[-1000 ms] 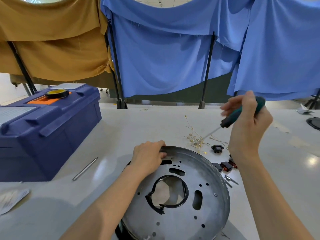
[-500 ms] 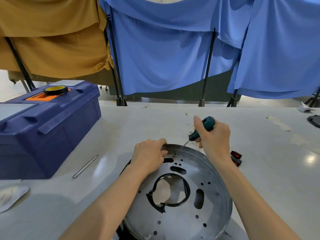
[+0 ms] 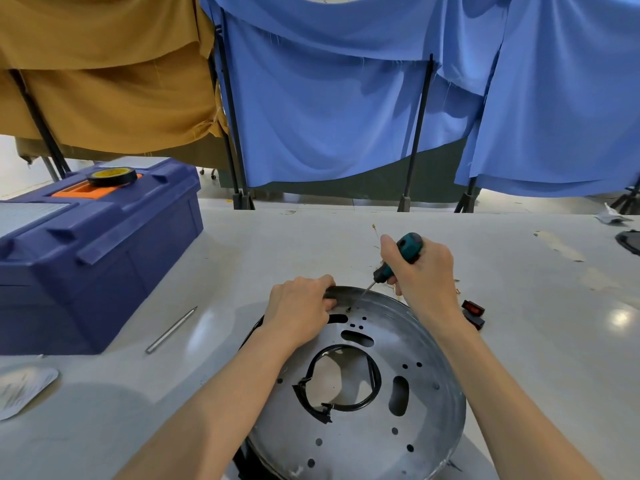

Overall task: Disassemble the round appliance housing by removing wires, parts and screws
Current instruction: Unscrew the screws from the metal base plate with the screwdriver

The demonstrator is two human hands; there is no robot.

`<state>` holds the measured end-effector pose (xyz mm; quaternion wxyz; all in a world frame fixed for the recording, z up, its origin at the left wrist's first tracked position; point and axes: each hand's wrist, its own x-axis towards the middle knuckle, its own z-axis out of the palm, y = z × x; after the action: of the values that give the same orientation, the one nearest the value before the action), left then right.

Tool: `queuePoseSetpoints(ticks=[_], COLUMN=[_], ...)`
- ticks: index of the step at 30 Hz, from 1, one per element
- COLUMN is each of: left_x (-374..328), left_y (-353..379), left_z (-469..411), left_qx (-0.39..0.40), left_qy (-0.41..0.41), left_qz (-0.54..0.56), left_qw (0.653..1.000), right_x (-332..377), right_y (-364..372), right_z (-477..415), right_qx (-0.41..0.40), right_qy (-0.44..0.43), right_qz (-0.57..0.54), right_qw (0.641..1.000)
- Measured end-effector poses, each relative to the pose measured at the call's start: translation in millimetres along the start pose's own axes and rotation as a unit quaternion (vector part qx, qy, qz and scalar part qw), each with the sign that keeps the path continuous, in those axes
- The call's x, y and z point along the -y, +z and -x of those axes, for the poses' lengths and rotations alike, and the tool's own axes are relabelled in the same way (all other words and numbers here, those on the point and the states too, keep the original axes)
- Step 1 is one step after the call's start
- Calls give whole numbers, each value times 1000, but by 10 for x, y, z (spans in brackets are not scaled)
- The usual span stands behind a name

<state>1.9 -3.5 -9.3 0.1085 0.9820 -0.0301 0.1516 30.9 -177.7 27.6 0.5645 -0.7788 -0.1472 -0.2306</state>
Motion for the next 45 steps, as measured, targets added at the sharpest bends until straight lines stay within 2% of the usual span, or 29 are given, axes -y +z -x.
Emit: queuePoseSetpoints(ticks=[3,5,8,12,15,17,20,22,29,32,37,42,45], left_x=[-33,-96,-260,-401,-416,-418,-382,-336,-316,-322,-314,-306,-298], left_y=[-48,-120,-233,-312,-264,-228,-213,-206,-197,-186,-166,-162,-165], left_z=[4,0,-46,-106,-118,-128,-130,-115,-85,-75,-57,-68,-64], left_qx=[7,16,20,11,-10,-24,-36,-46,-44,-42,-59,-64,-74], left_qy=[-4,3,35,17,6,6,-8,-21,-36,-21,-6,-21,-31], left_qz=[55,176,352,481,481,464,470,485,522,530,496,493,506], left_qw=[998,984,935,877,877,886,882,873,851,847,866,867,859], right_x=[74,114,150,150,124,135,236,291,278,278,323,384,389], right_y=[-3,1,30,91,98,122,172,212,237,217,258,271,279], right_z=[-5,-22,-92,-147,-158,-167,-169,-180,-150,-153,-95,-96,-91], right_qx=[67,108,135,138,166,160,83,48,58,58,77,25,64], right_qy=[-16,-16,-8,6,34,35,-10,-49,-127,-122,-96,-74,-66], right_qz=[24,43,99,118,139,94,2,-17,11,16,-13,-39,-32], right_qw=[997,993,986,983,976,982,997,998,990,991,992,996,995])
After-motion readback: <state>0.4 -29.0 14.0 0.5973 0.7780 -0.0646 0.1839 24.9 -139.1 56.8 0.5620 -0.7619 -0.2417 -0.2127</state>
